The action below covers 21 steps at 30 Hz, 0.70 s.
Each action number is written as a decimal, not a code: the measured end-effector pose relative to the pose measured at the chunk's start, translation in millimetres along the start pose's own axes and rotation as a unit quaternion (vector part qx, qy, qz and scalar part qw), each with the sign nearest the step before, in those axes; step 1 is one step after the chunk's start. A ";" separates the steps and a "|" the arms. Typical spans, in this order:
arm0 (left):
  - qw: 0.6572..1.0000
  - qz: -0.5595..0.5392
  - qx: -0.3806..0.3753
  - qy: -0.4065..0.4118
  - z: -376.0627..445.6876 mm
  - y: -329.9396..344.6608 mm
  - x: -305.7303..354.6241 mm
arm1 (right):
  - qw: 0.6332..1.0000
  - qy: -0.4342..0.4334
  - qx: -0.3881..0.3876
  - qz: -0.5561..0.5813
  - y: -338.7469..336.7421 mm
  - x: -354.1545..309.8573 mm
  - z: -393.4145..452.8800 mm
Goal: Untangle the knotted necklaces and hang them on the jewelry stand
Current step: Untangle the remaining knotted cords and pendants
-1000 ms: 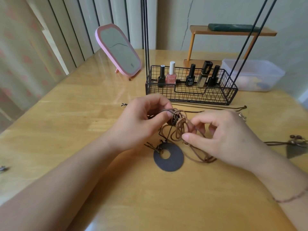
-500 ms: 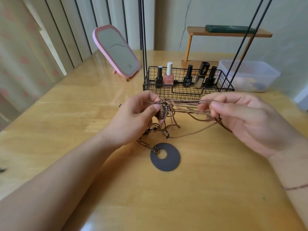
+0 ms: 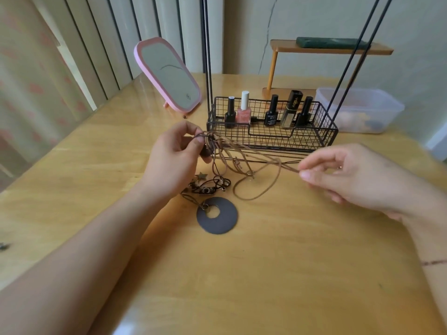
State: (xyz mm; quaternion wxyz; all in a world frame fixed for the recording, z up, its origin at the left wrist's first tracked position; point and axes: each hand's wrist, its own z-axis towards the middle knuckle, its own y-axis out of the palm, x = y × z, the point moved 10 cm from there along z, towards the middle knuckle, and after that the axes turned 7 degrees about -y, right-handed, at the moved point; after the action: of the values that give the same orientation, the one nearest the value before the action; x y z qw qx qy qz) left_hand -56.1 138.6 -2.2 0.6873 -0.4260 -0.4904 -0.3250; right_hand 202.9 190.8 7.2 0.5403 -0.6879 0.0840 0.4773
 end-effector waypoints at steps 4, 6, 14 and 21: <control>0.996 0.075 0.034 -0.021 0.7 -6.5 -1.7 | 0.999 -0.049 0.013 0.017 -9.2 -14.1 -2.6; 0.985 0.173 0.022 -0.010 -0.2 -2.8 -0.1 | 0.997 -0.072 0.016 0.025 -9.4 -23.0 -3.9; 0.915 0.369 -0.046 0.154 -30.9 41.7 31.6 | 0.993 -0.114 0.019 0.027 -3.1 -28.4 -1.7; 0.916 0.294 -0.141 0.232 -43.3 79.5 36.5 | 0.985 -0.138 0.007 0.105 -1.8 -37.0 -3.5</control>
State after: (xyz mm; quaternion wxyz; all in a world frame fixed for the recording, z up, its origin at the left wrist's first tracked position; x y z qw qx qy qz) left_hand 41.1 132.2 4.5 0.7794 -0.5557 -0.1188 -0.2640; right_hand 186.4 173.8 35.9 0.4984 -0.5995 0.0835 0.6206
